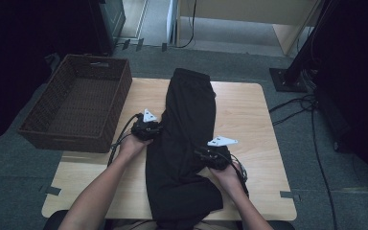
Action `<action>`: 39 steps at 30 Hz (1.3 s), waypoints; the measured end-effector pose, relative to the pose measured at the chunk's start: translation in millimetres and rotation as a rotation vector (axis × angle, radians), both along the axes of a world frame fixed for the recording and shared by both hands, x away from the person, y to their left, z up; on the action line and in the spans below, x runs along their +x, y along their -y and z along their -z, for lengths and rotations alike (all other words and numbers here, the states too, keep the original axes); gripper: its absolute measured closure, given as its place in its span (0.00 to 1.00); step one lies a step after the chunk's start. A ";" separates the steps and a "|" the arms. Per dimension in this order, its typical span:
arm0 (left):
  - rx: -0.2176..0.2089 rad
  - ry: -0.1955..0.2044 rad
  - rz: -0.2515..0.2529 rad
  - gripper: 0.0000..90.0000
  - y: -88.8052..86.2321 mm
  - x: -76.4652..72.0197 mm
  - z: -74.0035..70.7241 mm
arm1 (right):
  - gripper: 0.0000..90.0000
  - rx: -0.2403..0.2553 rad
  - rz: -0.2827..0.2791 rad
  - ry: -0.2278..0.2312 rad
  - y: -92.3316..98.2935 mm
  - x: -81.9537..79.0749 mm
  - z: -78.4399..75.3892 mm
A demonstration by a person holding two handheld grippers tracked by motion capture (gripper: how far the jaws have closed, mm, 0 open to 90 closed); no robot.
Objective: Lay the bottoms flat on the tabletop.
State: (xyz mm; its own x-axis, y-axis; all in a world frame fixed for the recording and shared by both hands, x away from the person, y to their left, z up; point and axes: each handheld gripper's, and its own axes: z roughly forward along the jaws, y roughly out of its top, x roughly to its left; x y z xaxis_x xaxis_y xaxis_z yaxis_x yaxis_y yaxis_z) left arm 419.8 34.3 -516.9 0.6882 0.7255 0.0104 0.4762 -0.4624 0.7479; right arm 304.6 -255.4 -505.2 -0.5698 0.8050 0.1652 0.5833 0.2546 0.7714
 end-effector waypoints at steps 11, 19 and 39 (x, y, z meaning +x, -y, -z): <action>-0.002 -0.018 0.002 0.93 -21.8 -24.8 -3.7 | 0.70 -0.081 0.081 0.022 -0.9 38.7 14.5; -0.050 -0.093 -0.013 0.92 -39.1 -53.4 -6.2 | 0.99 -0.120 0.073 0.037 -4.0 33.1 14.2; -0.087 -0.099 0.030 0.78 -19.4 -9.4 -26.1 | 0.84 -0.036 0.102 0.020 5.5 62.7 0.9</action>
